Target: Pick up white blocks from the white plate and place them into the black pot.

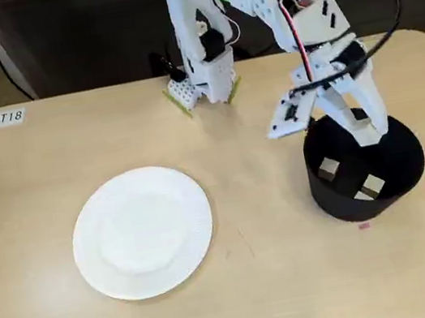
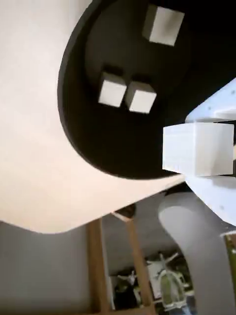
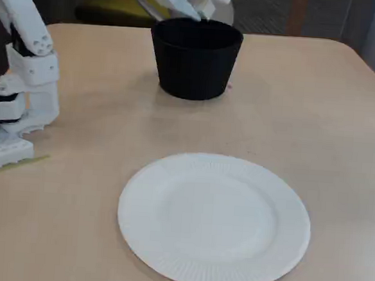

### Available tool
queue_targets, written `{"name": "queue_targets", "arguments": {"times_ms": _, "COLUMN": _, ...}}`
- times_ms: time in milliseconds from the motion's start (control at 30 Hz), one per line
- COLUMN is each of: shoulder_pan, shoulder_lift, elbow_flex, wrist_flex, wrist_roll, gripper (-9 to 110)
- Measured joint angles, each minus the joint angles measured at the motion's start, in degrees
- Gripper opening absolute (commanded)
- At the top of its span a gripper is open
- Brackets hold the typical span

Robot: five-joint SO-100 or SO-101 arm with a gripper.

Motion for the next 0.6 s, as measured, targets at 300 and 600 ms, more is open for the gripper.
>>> {"name": "queue_targets", "arguments": {"times_ms": 300, "shoulder_pan": -0.2, "shoulder_lift": 0.1, "elbow_flex": 3.7, "wrist_flex": 0.2, "wrist_roll": -1.9, "gripper": 40}}
{"name": "queue_targets", "arguments": {"times_ms": 600, "shoulder_pan": 1.4, "shoulder_lift": 3.9, "elbow_flex": 4.0, "wrist_flex": 0.3, "wrist_roll": -1.0, "gripper": -2}}
